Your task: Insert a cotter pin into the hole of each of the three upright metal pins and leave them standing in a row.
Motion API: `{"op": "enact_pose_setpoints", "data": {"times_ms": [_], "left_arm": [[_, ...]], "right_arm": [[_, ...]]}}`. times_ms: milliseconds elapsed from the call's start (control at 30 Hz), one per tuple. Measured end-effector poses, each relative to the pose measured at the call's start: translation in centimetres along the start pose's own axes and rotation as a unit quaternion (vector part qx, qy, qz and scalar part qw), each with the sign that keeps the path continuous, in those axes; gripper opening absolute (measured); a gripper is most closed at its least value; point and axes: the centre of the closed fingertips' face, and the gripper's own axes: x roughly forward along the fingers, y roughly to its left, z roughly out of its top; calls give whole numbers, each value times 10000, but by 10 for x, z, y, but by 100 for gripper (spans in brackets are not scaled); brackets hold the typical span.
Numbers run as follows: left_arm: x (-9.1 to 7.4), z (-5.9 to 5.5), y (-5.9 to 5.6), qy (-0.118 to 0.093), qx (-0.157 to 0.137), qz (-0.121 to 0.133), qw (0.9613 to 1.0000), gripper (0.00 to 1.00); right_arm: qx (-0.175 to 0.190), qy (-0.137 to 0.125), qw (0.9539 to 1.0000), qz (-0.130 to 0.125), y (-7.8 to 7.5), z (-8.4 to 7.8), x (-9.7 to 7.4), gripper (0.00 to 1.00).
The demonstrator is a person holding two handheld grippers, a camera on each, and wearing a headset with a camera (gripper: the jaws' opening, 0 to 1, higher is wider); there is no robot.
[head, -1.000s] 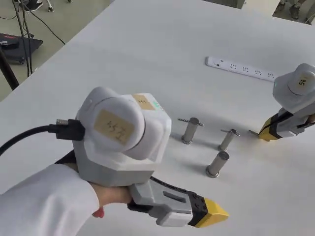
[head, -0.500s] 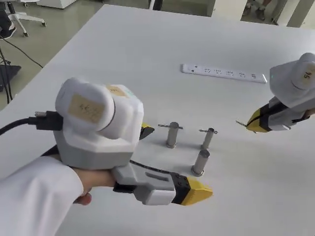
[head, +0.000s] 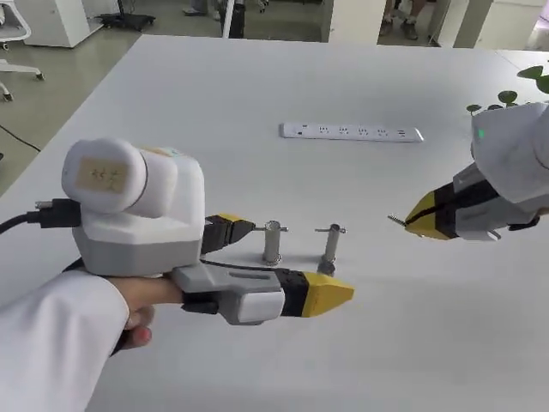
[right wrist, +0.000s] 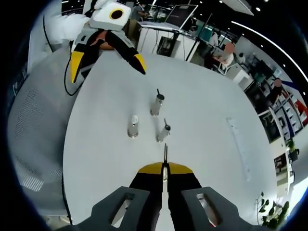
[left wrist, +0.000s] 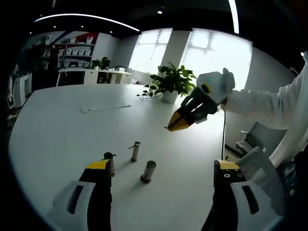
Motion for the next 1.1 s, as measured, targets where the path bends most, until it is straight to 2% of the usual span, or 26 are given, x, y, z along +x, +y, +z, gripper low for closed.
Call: {"op": "enact_pose_setpoints", "data": {"times_ms": [67, 233, 300, 433, 500, 567, 733, 833, 933, 1000, 1100], "left_arm": [[2, 1, -1, 10, 1, -35, 10000, 84], [6, 4, -4, 10, -59, -95, 9999, 83], [9, 4, -7, 11, -158, -170, 9997, 78], [15, 4, -13, -2, -371, -239, 9990, 74], [16, 4, -16, 11, -414, -281, 9987, 72], [18, 4, -20, 20, -407, -365, 9985, 67], [24, 9, -31, 32, -476, -530, 9975, 56], [26, 16, -37, -74, -597, -618, 9963, 48], [30, 19, -41, -82, -701, -657, 9953, 47], [32, 20, -44, -68, -713, -680, 9951, 45], [33, 20, -49, -43, -756, -733, 9944, 35]], "right_arm": [[-41, -139, 9999, -77, 3, 8, -6, 0], [-113, -297, 9992, -235, 8, 17, -14, 0], [-117, -293, 9990, -316, 10, 15, -14, 0], [-68, -558, 9973, -481, 17, 22, -15, 0], [-57, -667, 9965, -509, 16, 21, -10, 0], [86, -802, 9952, -547, 19, 26, -10, 0], [-58, -1040, 9921, -696, 28, 36, -15, 0], [-22, -1125, 9899, -858, 25, 40, -17, 0], [-117, -1209, 9876, -998, 31, 45, -21, 0], [-227, -1223, 9870, -1021, 34, 46, -21, 0], [-328, -1248, 9866, -995, 42, 47, -21, 0]]}}
